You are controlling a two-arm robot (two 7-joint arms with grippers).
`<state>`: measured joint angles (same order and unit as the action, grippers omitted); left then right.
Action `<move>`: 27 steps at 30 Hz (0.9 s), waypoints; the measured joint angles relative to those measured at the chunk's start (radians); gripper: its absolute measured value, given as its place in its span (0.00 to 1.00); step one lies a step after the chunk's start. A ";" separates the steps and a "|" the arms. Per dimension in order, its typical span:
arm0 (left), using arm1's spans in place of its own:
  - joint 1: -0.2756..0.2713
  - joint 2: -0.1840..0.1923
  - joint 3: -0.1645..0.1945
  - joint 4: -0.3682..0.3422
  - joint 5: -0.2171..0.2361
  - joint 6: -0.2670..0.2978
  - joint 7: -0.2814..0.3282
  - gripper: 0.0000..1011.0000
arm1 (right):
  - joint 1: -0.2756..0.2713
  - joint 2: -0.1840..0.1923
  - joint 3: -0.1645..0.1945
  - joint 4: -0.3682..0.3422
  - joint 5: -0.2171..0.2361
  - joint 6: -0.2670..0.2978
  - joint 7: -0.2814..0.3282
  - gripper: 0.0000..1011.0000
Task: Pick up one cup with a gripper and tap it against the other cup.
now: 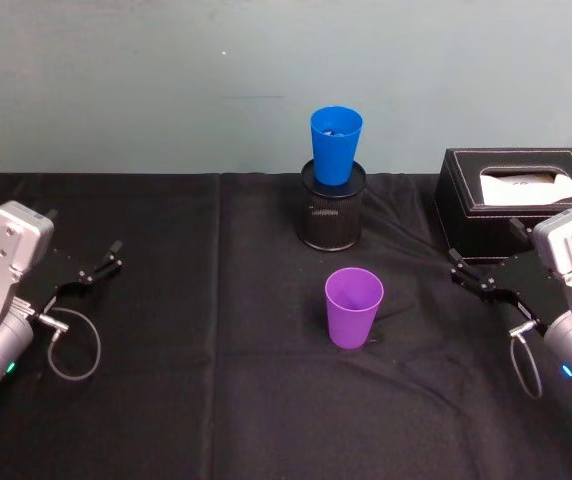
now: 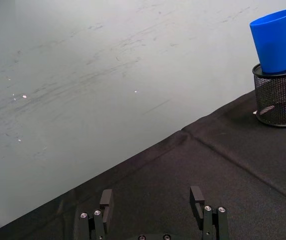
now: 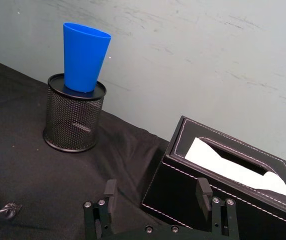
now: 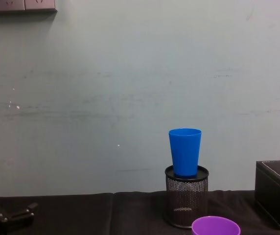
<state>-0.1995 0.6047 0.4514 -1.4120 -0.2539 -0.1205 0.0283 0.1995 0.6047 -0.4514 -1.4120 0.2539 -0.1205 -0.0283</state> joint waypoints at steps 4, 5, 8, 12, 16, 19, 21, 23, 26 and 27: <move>0.000 0.000 0.000 0.000 0.000 0.000 0.000 0.99 | 0.000 0.000 0.000 0.000 0.000 0.000 0.000 0.99; 0.000 0.000 0.000 0.000 0.000 0.000 0.000 0.99 | 0.000 0.000 0.000 0.000 0.000 0.000 0.000 0.99; 0.000 0.000 0.000 0.000 0.000 0.000 0.000 0.99 | 0.000 0.000 0.000 0.000 0.000 0.000 0.000 0.99; 0.000 0.000 0.000 0.000 0.000 0.000 0.000 0.99 | 0.000 0.000 0.000 0.000 0.000 0.000 0.000 0.99; 0.000 0.000 0.000 0.000 0.000 0.000 0.000 0.99 | 0.000 0.000 0.000 0.000 0.000 0.000 0.000 0.99; 0.000 0.000 0.000 0.000 0.000 0.000 0.000 0.99 | 0.000 0.000 0.000 0.000 0.000 0.000 0.000 0.99; 0.000 0.000 0.000 0.000 0.000 0.000 0.000 0.99 | 0.000 0.000 0.000 0.000 0.000 0.000 0.000 0.99; 0.000 0.000 0.000 0.000 0.000 0.000 0.000 0.99 | 0.000 0.000 0.000 0.000 0.000 0.000 0.000 0.99; 0.000 0.000 0.000 0.000 0.000 0.000 0.000 0.99 | 0.000 0.000 0.000 0.000 0.000 0.000 0.000 0.99; 0.000 0.000 0.000 0.000 0.000 0.000 0.000 0.99 | 0.000 0.000 0.000 0.000 0.000 0.000 0.000 0.99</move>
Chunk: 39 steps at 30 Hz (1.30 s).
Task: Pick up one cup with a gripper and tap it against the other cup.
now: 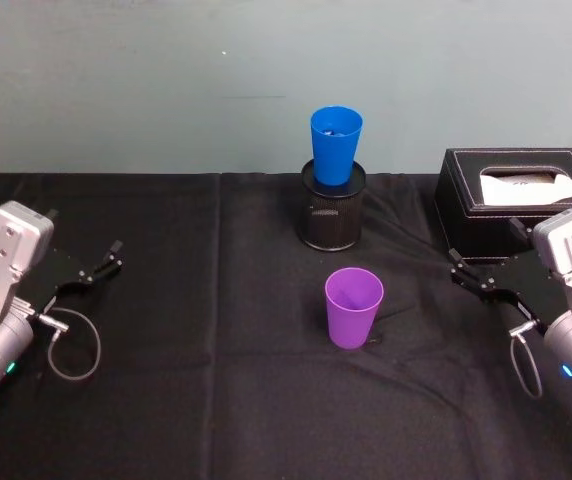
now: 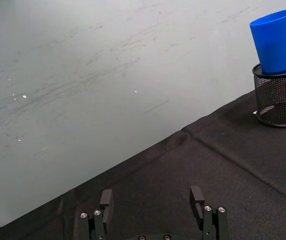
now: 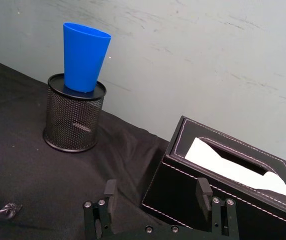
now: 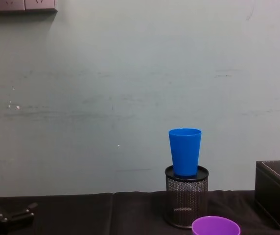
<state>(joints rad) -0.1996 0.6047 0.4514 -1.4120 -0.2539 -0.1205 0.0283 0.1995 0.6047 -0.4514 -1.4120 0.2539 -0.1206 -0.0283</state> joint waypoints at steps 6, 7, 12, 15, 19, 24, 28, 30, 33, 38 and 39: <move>0.000 0.000 0.000 0.000 0.000 0.000 0.000 0.99 | 0.000 0.000 0.000 0.000 0.000 0.000 0.000 0.99; 0.000 0.000 0.000 0.000 0.000 0.000 0.000 0.99 | 0.000 0.000 0.000 0.000 0.000 0.000 0.000 0.99; 0.000 0.000 0.000 0.000 0.000 0.000 0.000 0.99 | 0.000 0.000 0.000 0.000 0.000 0.000 0.000 0.99; 0.000 0.000 0.000 0.000 0.000 0.000 0.000 0.99 | 0.000 0.000 0.000 0.000 0.000 0.000 0.000 0.99; 0.000 0.000 0.000 0.000 0.000 0.000 0.000 0.99 | 0.000 0.000 0.000 0.000 0.000 0.000 0.000 0.99; 0.000 0.000 0.000 0.000 0.000 0.000 0.000 0.99 | 0.000 0.000 0.000 0.000 0.000 0.000 0.000 0.99; 0.000 0.000 0.000 0.000 0.000 0.000 0.000 0.99 | 0.000 0.000 0.000 0.000 0.000 0.000 0.000 0.99; 0.000 0.000 0.000 0.000 0.000 0.000 0.000 0.99 | 0.000 0.000 0.000 0.000 0.000 0.000 0.000 0.99; 0.000 0.000 0.000 0.000 0.000 0.000 0.000 0.99 | 0.000 0.000 0.000 0.000 0.000 0.000 0.000 0.99; 0.000 0.000 0.000 0.000 0.000 0.000 0.000 0.99 | 0.000 0.000 0.000 0.000 0.000 0.000 0.000 0.99; 0.000 0.000 0.000 0.000 0.000 0.000 0.000 0.99 | 0.000 0.000 0.000 0.000 0.000 0.000 0.000 0.99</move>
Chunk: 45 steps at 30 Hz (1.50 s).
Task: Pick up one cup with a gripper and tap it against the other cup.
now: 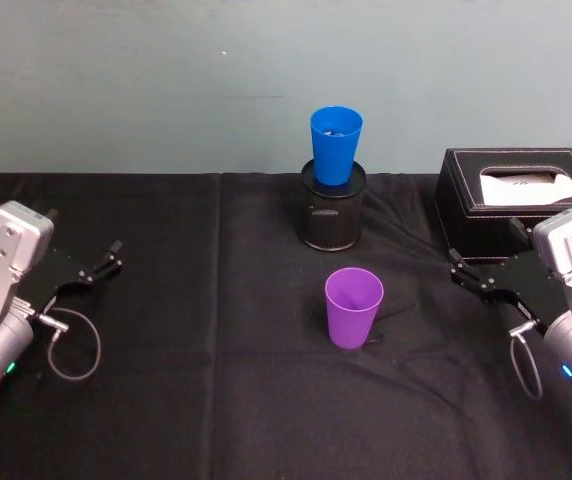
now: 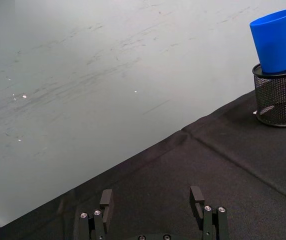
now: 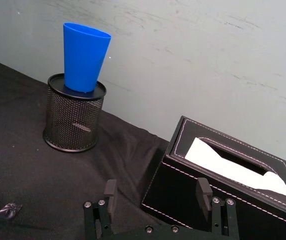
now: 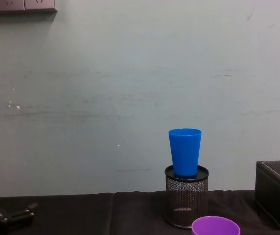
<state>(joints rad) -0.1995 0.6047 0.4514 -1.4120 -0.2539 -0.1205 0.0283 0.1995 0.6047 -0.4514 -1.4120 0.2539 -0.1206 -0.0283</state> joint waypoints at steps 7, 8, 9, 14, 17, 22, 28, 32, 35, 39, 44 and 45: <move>0.000 0.000 0.000 0.000 0.000 0.000 0.000 0.99 | 0.000 0.000 0.000 0.000 0.000 0.000 0.000 0.99; 0.000 0.000 0.000 0.000 0.000 0.000 0.000 0.99 | 0.000 0.000 0.000 0.000 0.000 0.000 0.000 0.99; 0.000 0.000 0.000 0.000 0.000 0.000 0.000 0.99 | 0.000 0.000 0.000 0.000 0.000 0.000 0.000 0.99; 0.000 0.000 0.000 0.000 0.000 0.000 0.000 0.99 | 0.000 0.000 0.000 0.000 0.000 0.000 0.000 0.99; 0.000 0.000 0.000 0.000 0.000 0.000 0.000 0.99 | 0.000 0.000 0.000 0.000 0.000 0.000 0.000 0.99; 0.000 0.000 0.000 0.000 0.000 0.000 0.000 0.99 | 0.000 0.000 0.000 0.000 0.000 0.000 0.000 0.99; 0.000 0.000 0.000 0.000 0.000 0.000 0.000 0.99 | 0.000 0.000 0.000 0.000 0.000 0.000 0.000 0.99; 0.000 0.000 0.000 0.000 0.000 0.000 0.000 0.99 | 0.000 0.000 0.000 0.000 0.000 0.000 0.000 0.99; 0.000 0.000 0.000 0.000 0.000 0.000 0.000 0.99 | 0.000 0.000 0.000 0.000 0.000 0.000 0.000 0.99; 0.000 0.000 0.000 0.000 0.000 0.000 0.000 0.99 | 0.000 0.000 0.000 0.000 0.000 0.000 0.000 0.99; 0.000 0.000 0.000 0.000 0.000 0.000 0.000 0.99 | 0.000 0.000 0.000 0.000 0.000 0.000 0.000 0.99; 0.000 0.000 0.000 0.000 0.000 0.000 0.000 0.99 | 0.000 0.000 0.000 0.000 0.000 0.000 0.000 0.99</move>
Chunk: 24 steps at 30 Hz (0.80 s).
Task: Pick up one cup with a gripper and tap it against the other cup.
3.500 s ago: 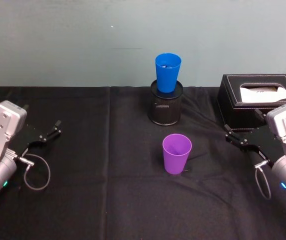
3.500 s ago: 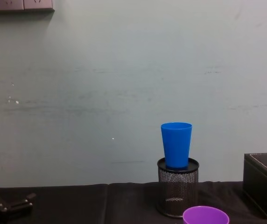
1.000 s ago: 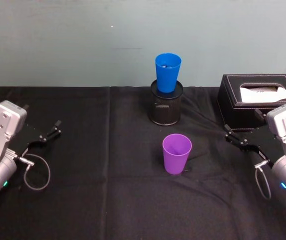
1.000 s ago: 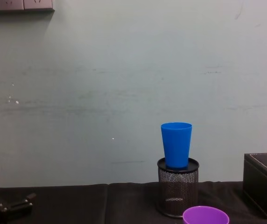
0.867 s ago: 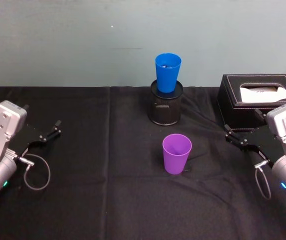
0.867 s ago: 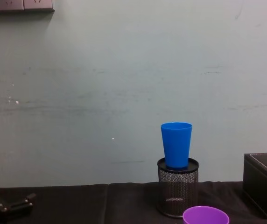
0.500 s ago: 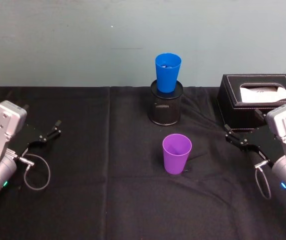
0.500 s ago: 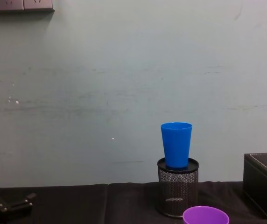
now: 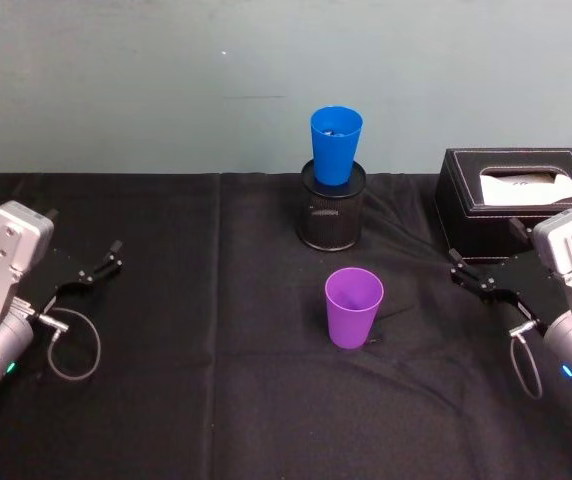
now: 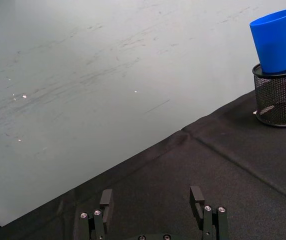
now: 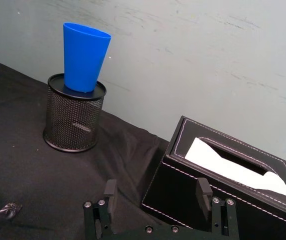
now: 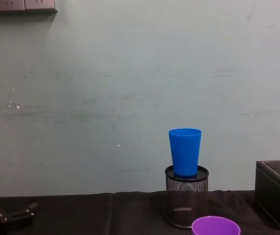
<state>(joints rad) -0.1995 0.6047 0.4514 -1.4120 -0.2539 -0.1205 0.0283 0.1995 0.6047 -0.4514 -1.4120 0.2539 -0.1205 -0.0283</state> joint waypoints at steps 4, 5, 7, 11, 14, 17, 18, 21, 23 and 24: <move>0.000 0.000 0.000 0.000 0.000 0.000 0.000 0.99 | 0.000 0.000 0.000 0.000 0.000 0.000 0.000 0.99; 0.000 0.000 0.000 0.000 0.000 0.000 0.000 0.99 | 0.000 0.000 0.000 0.000 0.000 0.000 0.000 0.99; 0.000 0.000 0.000 0.000 0.000 0.000 0.000 0.99 | 0.000 0.000 0.000 0.000 0.000 0.000 0.000 0.99; 0.000 0.000 0.000 0.000 0.000 0.000 0.000 0.99 | 0.000 0.000 0.000 0.000 0.000 0.000 0.000 0.99; 0.000 0.000 0.000 0.000 0.000 0.000 0.000 0.99 | 0.000 0.000 0.000 0.000 0.000 0.000 0.000 0.99; 0.000 0.000 0.000 0.000 0.000 0.000 0.000 0.99 | 0.000 0.000 0.000 0.000 0.000 0.000 0.000 0.99; 0.000 0.000 0.000 0.000 0.000 0.000 0.000 0.99 | 0.000 0.000 0.000 0.000 0.000 0.000 0.000 0.99; 0.000 0.000 0.000 0.000 0.000 0.000 0.000 0.99 | -0.006 0.004 0.004 -0.005 0.000 -0.003 0.002 0.99; 0.000 0.000 0.000 0.000 0.000 0.000 0.000 0.99 | -0.019 0.014 0.011 -0.015 0.001 -0.005 0.009 0.99; 0.000 0.000 0.000 0.000 0.000 0.000 0.000 0.99 | -0.026 0.019 0.015 -0.023 0.001 -0.005 0.014 0.99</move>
<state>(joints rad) -0.1995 0.6047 0.4514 -1.4120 -0.2539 -0.1206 0.0283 0.1739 0.6235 -0.4368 -1.4347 0.2549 -0.1258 -0.0140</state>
